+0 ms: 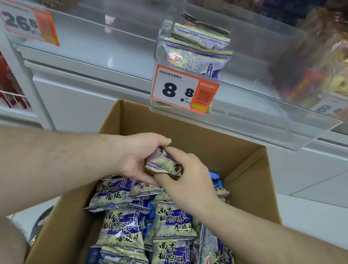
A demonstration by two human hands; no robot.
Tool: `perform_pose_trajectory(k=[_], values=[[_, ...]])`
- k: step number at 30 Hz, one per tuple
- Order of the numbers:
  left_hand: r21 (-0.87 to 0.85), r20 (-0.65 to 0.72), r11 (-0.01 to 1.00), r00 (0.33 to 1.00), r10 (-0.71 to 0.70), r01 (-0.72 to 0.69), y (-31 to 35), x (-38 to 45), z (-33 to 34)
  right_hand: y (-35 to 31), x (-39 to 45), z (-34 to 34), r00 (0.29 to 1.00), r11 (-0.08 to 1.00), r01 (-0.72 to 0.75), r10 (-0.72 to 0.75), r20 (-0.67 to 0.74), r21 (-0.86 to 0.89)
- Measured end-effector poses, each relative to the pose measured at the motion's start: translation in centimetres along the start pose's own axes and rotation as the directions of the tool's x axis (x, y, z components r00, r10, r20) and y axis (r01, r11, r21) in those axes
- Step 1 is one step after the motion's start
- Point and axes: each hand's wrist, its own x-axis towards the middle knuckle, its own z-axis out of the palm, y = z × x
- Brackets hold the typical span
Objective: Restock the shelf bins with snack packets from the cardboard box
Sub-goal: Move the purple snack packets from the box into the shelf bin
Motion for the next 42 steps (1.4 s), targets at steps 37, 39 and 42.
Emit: perform_pose_trajectory(k=[37,39,42], values=[[0.044,-0.211,0.932,0.908,0.361,-0.360,-2.2,-3.1,-1.2,0.7,-4.3,-6.7,0.902,0.465,-0.431,0.234,0.362,0.773],[-0.010,-0.158,0.932,0.920,0.358,-0.364,-2.1,-3.7,0.3,-0.5,-4.0,-6.5,0.910,0.477,-0.410,0.267,0.316,0.778],[-0.090,-0.092,0.905,0.908,0.408,-0.415,-1.7,-4.9,1.7,-1.1,-3.7,-6.3,0.928,0.508,-0.365,0.271,0.257,0.780]])
